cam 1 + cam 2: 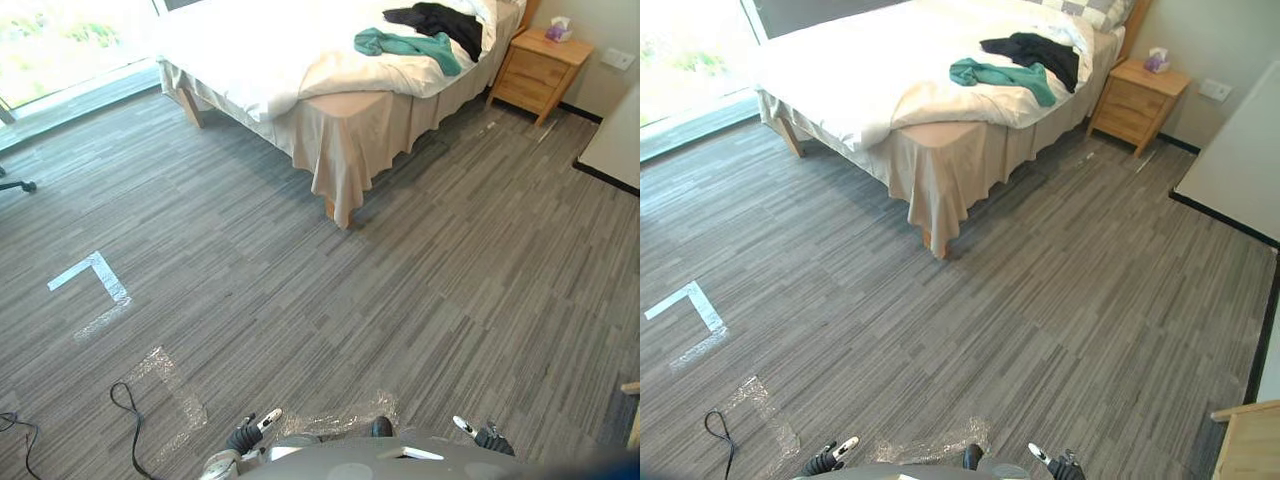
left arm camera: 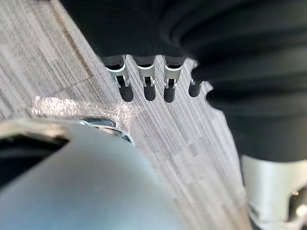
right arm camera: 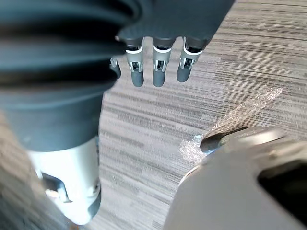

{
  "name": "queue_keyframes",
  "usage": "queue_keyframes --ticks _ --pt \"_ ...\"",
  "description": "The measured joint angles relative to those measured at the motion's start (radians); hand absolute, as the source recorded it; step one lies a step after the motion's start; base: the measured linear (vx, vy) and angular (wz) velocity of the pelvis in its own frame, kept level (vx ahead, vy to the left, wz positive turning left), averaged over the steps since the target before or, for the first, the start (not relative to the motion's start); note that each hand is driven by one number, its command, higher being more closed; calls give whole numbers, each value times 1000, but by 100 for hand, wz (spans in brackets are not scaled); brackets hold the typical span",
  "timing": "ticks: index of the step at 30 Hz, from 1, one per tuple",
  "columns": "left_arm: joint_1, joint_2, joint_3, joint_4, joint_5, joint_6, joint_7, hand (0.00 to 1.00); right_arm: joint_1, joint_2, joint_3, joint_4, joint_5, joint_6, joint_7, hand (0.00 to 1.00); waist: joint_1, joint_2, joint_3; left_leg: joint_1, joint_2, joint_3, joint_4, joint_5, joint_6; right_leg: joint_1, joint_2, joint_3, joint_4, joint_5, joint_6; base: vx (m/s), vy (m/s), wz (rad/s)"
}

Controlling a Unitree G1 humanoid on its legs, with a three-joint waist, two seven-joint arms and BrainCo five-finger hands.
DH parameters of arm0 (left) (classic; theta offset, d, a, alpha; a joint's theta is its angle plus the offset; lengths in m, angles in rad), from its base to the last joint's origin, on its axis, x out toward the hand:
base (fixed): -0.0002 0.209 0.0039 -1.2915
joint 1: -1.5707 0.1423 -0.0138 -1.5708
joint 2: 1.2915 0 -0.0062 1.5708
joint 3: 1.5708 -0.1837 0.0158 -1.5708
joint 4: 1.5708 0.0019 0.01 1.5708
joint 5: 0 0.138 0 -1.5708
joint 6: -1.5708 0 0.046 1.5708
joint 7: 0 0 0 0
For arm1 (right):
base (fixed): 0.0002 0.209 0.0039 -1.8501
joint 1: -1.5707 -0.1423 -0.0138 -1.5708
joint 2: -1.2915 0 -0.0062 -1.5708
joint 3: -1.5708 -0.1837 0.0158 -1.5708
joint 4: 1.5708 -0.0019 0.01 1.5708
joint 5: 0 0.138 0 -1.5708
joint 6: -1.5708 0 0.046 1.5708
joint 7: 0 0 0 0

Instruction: Tidy the bed and pick cloth on bed and put in laundry

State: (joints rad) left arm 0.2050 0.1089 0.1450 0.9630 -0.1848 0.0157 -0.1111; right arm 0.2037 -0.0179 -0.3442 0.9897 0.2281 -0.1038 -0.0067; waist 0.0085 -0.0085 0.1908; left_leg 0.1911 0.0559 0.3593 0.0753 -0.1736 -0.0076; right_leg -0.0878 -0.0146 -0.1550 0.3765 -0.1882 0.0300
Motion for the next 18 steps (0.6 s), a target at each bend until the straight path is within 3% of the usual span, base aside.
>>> queue_keyframes --ticks 1,2,3,5,7,9,11,12,13,15,16,18 --pt "1 8 0 -5 0 -2 0 0 0 5 -2 -2 13 1 0 0 2 1 13 -4 -1 12 7 -9 3 -24 -22 -39 81 -25 -6 -36 -50 -44" --pt "0 23 -8 -6 1 -4 -1 0 0 12 -1 -4 36 14 1 0 1 -16 25 -3 3 26 46 -42 -1 -94 -81 -113 270 -47 -35 59 -93 -48" --pt "8 25 -8 -2 1 -2 -1 0 2 16 -4 -19 46 24 2 0 0 -16 30 -4 27 37 101 -89 -13 -139 -123 -149 414 -51 -42 68 -82 -51" --pt "15 22 -13 -2 10 -8 -3 0 9 15 -9 -29 62 32 6 0 -5 -9 32 -3 76 44 162 -140 -46 -189 -150 -163 517 -68 -19 232 -150 -40" --pt "18 28 -29 -1 14 -16 -4 0 1 17 -10 -26 65 36 11 0 -21 -9 36 8 118 43 172 -156 -73 -232 -171 -185 501 -102 0 282 -209 -11" --pt "1 14 -33 4 25 -25 -1 0 -7 0 -7 -27 85 38 24 0 -34 23 65 32 181 47 154 -161 -109 -273 -179 -234 350 -96 -3 390 -340 4" --pt "-2 19 -58 14 53 -38 1 0 -16 -11 16 -29 100 39 26 0 -52 32 82 69 203 47 101 -159 -114 -314 -184 -214 139 18 25 389 -355 5" --pt "-5 20 -72 40 60 -51 8 0 -24 -17 13 -19 108 41 32 0 -57 44 99 123 212 49 61 -143 -101 -307 -167 -229 151 79 -56 501 -391 -17" --pt "-4 22 -78 43 71 -69 7 0 -46 -23 12 -9 102 43 34 0 -59 49 114 144 217 40 58 -65 -91 -324 -168 -220 237 -7 -64 609 -502 -22" --pt "6 -4 -62 41 97 -91 13 0 -48 -22 -2 -12 100 43 44 0 -79 57 109 166 237 13 103 36 -92 -302 -163 -218 307 -102 -87 638 -544 -11" --pt "17 -17 -43 41 97 -106 31 0 -48 -29 -7 -12 78 42 44 0 -85 75 97 132 268 -28 198 105 -87 -263 -131 -219 288 -136 -91 552 -452 -9" --pt "24 -29 -28 40 94 -121 40 0 -49 -37 -6 -10 57 41 42 0 -85 78 94 72 291 -91 362 145 -97 -221 -98 -217 245 -155 -96 538 -345 -22"
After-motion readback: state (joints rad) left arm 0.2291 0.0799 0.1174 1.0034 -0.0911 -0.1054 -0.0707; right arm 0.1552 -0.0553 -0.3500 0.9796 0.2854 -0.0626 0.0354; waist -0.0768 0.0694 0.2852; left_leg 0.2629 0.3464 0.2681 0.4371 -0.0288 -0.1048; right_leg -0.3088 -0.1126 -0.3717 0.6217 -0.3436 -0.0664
